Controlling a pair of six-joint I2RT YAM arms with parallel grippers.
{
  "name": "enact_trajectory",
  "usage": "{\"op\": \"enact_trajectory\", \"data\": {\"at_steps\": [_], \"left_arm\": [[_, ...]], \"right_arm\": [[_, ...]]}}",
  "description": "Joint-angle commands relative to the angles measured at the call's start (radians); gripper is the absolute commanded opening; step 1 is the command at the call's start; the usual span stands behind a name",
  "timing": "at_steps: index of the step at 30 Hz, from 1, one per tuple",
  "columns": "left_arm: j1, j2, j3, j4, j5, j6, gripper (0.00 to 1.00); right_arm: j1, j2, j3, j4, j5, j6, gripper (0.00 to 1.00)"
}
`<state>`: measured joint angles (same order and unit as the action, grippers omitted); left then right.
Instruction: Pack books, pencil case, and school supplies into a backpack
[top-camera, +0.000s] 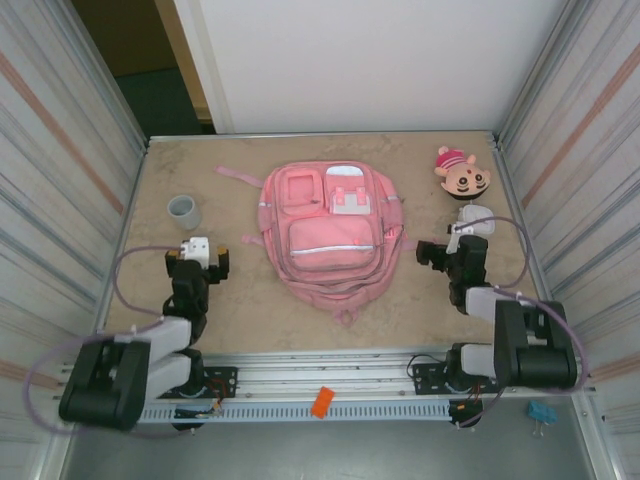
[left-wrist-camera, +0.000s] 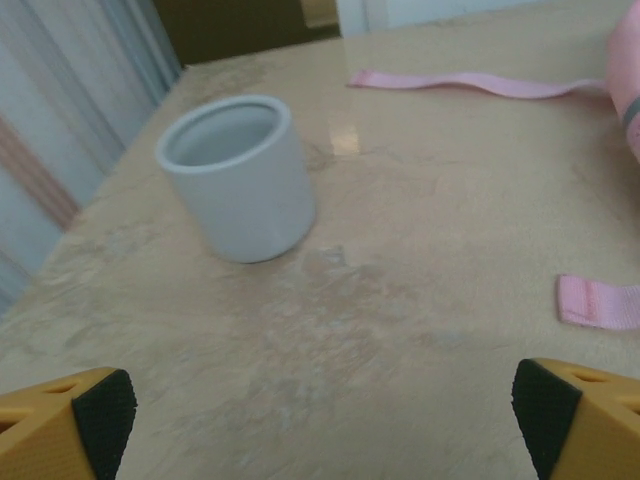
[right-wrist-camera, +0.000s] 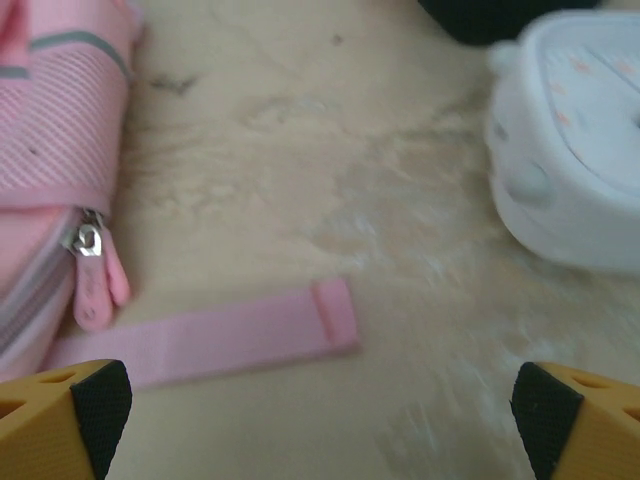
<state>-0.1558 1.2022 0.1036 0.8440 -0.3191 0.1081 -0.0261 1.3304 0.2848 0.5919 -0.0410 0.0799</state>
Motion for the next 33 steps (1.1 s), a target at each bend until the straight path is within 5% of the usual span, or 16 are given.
{"op": "enact_trajectory", "data": {"at_steps": [1, 2, 3, 4, 6, 9, 33], "left_arm": [[0.01, 0.26, 0.106, 0.299, 0.073, 0.012, 0.99], [0.003, 0.383, 0.154, 0.376, 0.06, 0.057, 0.99], [0.001, 0.381, 0.188, 0.33, 0.025, 0.058, 0.99], [0.048, 0.273, 0.213, 0.073, 0.103, -0.038, 0.99], [0.138, 0.3, 0.223, 0.093, 0.149, -0.121, 0.99], [0.114, 0.301, 0.291, -0.04, 0.143, -0.099, 0.99], [0.106, 0.307, 0.284, -0.013, 0.152, -0.08, 0.99]], "right_arm": [[0.016, 0.159, 0.072, 0.264, -0.025, -0.062, 0.99], [-0.008, 0.215, 0.085, 0.302, -0.033, -0.036, 0.99], [-0.031, 0.24, 0.1, 0.301, -0.039, -0.007, 0.99], [-0.05, 0.201, 0.131, 0.172, -0.047, 0.012, 0.99], [-0.04, 0.225, 0.115, 0.249, -0.032, 0.008, 0.99], [-0.036, 0.22, 0.117, 0.234, -0.026, 0.005, 0.99], [-0.036, 0.215, 0.123, 0.213, -0.023, 0.006, 0.99]]}}
